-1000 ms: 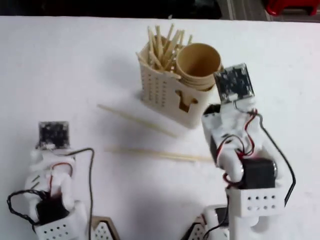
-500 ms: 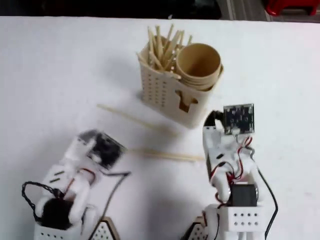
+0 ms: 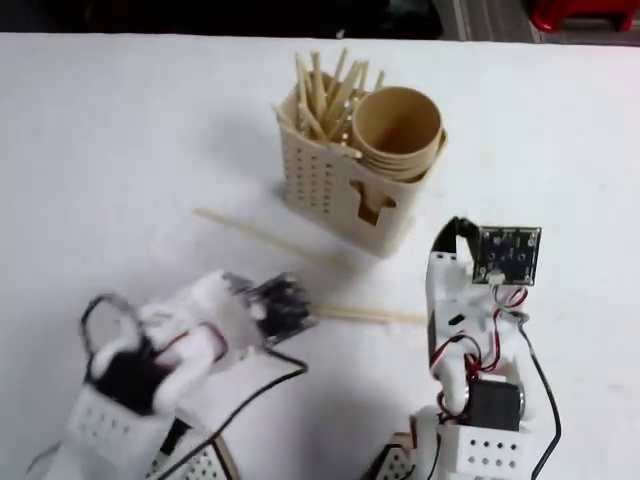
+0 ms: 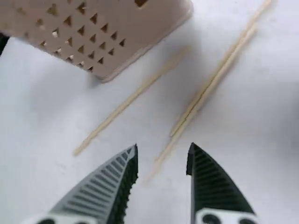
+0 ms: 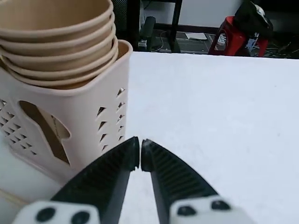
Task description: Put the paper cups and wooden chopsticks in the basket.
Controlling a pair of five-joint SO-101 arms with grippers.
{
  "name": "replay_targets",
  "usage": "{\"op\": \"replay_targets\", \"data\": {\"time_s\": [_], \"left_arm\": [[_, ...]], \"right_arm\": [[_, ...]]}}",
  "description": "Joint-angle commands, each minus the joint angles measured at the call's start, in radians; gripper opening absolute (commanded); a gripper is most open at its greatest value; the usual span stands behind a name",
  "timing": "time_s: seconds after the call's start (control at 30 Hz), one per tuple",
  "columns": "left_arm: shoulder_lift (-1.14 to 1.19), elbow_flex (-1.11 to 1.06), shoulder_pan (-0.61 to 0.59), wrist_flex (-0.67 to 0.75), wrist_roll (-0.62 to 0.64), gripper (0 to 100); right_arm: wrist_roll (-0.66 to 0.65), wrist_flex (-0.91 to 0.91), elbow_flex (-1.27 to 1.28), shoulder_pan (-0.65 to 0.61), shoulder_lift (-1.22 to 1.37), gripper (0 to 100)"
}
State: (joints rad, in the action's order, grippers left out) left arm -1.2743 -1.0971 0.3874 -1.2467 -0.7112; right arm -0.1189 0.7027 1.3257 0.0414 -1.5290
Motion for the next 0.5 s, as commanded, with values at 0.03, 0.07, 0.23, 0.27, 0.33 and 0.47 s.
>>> {"op": "replay_targets", "data": {"time_s": [0.03, 0.07, 0.23, 0.27, 0.33, 0.47], "left_arm": [[0.467, 0.252, 0.101, 0.020, -0.143, 18], [0.547, 0.288, 0.108, 0.020, -0.157, 18], [0.909, 0.463, 0.133, 0.021, -0.204, 17], [0.974, 0.500, 0.140, 0.021, -0.204, 16], [1.093, 0.568, 0.150, 0.021, -0.204, 15], [1.283, 0.680, 0.170, 0.021, -0.203, 13]], "right_arm": [[0.009, -0.022, -0.008, 0.013, -0.012, 1.9], [0.009, -0.022, -0.008, 0.013, -0.012, 1.9], [0.009, -0.022, -0.008, 0.015, -0.012, 1.9], [0.009, -0.022, -0.008, 0.015, -0.012, 1.9], [0.009, -0.022, -0.008, 0.015, -0.012, 1.9], [0.009, -0.022, -0.008, 0.015, -0.012, 1.9]]}}
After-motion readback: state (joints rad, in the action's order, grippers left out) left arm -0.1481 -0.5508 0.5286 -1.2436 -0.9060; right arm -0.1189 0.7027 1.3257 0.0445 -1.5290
